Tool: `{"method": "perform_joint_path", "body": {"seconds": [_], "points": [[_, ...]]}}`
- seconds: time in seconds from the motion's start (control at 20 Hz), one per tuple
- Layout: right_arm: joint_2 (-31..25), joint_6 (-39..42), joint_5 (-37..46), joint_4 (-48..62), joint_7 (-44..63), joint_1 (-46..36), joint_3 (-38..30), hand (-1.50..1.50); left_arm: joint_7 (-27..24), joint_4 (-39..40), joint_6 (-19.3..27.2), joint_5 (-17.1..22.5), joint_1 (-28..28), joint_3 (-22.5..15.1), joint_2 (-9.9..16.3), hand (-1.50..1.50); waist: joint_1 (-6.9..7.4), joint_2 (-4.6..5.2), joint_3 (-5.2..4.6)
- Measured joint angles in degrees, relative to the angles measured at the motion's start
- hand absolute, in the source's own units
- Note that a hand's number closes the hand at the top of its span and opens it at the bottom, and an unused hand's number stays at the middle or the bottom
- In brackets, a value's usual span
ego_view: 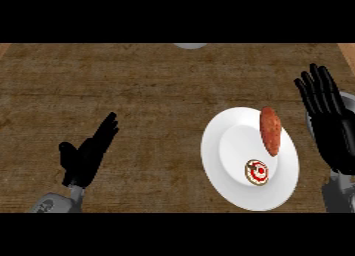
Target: Pick the cupcake from the plate and place it in the pan
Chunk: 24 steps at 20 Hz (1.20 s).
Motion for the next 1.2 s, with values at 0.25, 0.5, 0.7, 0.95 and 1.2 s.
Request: {"method": "perform_joint_path", "body": {"seconds": [0.25,0.5,0.7,0.95,1.2], "points": [[-2.17,3.99,-4.29,0.19,2.42,-3.06,-2.12,1.50,2.95,-3.70,3.86,-0.18,-2.78,5.21,1.51,0.00,-0.62,-1.21,0.47],[-8.64,2.80,3.47,-0.87,1.33,2.48,-4.94,1.50,4.91,-6.52,6.58,1.06,-3.95,9.94,3.38,0.00,-1.82,-1.81,0.58],[-11.37,2.68,9.66,-5.56,-4.22,13.68,-6.55,-1.50,6.84,-8.96,7.67,1.17,-3.43,11.14,4.08,0.00,-2.55,-2.00,0.62],[-16.14,4.55,15.40,-8.20,-9.84,22.33,-10.26,-1.50,7.61,-10.22,7.43,1.09,-3.07,12.30,4.47,0.00,-2.32,-1.87,0.63],[-20.51,7.96,18.37,-13.48,-6.04,21.92,-11.51,-1.50,8.06,-10.43,6.42,0.76,-3.08,13.01,4.02,0.00,-1.69,-1.73,0.60]]}}
